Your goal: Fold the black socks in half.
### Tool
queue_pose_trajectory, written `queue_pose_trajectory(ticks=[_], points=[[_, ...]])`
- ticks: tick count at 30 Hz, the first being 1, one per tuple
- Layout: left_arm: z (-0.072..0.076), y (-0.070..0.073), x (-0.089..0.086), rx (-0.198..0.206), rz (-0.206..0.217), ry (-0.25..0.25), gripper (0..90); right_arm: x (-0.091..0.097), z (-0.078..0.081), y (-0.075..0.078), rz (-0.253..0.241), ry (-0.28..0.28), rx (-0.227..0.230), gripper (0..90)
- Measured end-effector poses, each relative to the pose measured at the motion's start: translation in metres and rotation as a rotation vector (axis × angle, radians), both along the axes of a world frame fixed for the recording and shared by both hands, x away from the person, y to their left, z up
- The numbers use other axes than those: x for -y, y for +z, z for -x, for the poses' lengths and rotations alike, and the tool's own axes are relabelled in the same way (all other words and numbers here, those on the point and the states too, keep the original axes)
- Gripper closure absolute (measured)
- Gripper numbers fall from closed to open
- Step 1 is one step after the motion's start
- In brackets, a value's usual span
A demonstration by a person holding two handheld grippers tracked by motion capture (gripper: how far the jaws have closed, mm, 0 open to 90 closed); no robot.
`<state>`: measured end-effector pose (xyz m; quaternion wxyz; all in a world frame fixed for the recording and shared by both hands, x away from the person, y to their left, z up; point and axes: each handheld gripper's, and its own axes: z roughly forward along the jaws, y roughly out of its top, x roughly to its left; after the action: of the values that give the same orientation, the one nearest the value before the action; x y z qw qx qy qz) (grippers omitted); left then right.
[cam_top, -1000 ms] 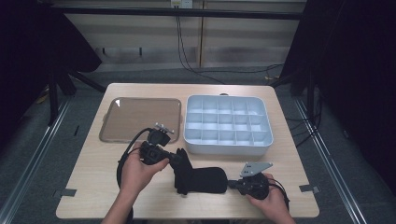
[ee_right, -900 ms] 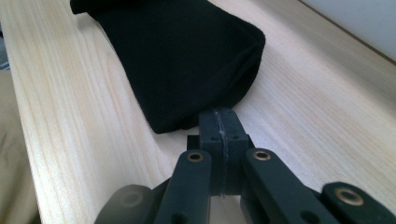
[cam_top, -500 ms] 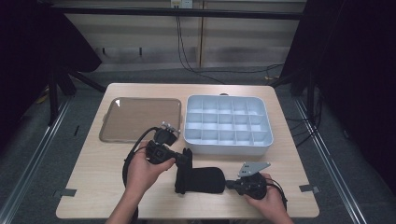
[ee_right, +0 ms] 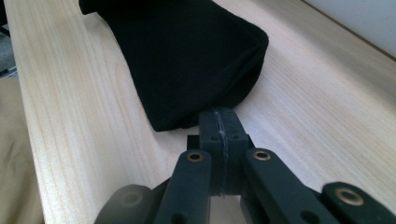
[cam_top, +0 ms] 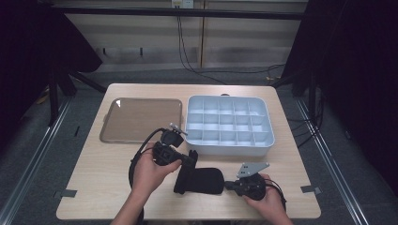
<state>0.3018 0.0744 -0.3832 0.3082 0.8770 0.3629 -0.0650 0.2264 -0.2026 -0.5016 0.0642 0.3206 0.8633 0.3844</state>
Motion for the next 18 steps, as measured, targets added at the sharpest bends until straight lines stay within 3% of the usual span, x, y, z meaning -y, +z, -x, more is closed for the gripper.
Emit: queue_pose_trajectory(ticks=[18], points=[[0.003, -0.012, 0.020, -0.023, -0.022, -0.034, 82.9, -0.004, -0.001, 0.000, -0.005, 0.007, 0.000, 90.0]])
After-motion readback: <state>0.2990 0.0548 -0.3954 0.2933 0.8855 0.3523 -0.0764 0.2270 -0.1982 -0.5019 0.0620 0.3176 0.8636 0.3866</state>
